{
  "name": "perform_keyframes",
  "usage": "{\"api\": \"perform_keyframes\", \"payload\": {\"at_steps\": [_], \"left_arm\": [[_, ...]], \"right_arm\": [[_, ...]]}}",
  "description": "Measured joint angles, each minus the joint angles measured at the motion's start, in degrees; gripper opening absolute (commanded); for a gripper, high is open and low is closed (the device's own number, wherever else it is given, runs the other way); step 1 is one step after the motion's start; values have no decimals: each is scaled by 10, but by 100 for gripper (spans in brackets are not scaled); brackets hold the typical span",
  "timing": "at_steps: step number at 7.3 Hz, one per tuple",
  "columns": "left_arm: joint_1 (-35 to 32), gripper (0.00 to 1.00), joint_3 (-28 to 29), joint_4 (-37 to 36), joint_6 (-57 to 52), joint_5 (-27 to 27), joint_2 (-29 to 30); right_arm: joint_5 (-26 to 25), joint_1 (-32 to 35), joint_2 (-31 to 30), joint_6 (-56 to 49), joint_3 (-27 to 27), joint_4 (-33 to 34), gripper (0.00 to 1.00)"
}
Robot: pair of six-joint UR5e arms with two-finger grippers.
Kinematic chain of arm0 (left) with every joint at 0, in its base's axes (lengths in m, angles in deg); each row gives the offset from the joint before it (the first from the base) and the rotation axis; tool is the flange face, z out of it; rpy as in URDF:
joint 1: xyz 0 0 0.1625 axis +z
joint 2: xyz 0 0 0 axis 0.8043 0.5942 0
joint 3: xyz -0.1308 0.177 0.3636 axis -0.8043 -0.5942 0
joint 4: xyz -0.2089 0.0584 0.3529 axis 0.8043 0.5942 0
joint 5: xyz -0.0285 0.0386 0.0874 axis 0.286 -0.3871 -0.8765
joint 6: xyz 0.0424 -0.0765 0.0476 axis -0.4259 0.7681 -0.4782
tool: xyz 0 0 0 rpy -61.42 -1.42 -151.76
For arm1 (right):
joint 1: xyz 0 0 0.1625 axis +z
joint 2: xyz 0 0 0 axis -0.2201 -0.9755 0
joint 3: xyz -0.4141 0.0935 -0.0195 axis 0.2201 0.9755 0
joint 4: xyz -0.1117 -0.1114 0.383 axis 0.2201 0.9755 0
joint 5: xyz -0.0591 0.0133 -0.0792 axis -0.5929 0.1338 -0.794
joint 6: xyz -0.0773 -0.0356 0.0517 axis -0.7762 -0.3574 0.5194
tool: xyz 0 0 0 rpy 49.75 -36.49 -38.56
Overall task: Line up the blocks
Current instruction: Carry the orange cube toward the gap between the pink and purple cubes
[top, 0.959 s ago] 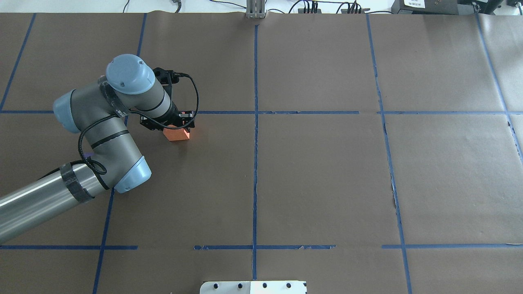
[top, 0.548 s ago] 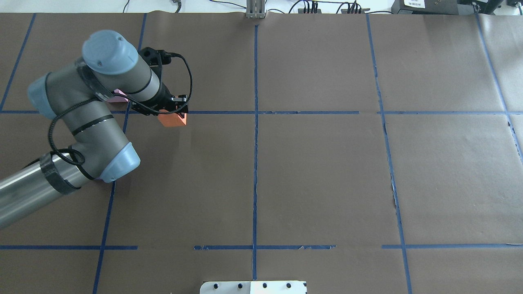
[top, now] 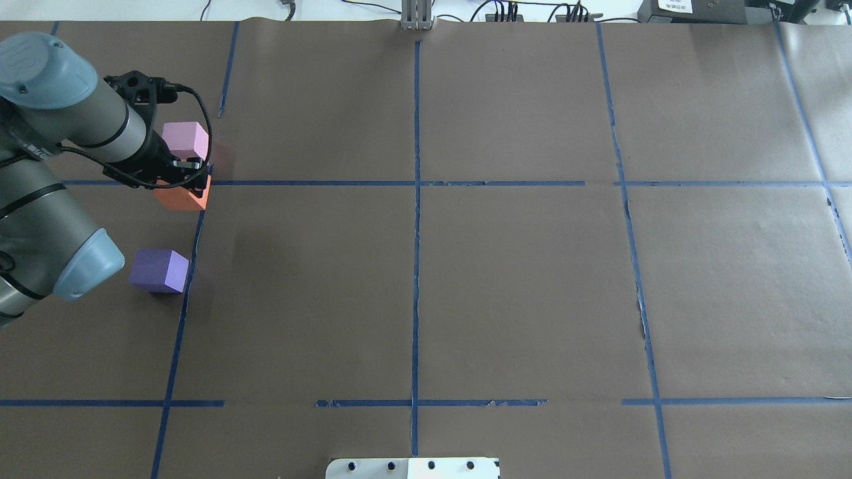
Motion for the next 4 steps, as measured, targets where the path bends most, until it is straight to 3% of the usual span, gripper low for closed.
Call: {"api": "perform_keyframes", "payload": {"at_steps": [4], "left_arm": [[-1,7,51,90,-5,24,-30]], "right_arm": [[0,0,0,0,0,0,100]]}}
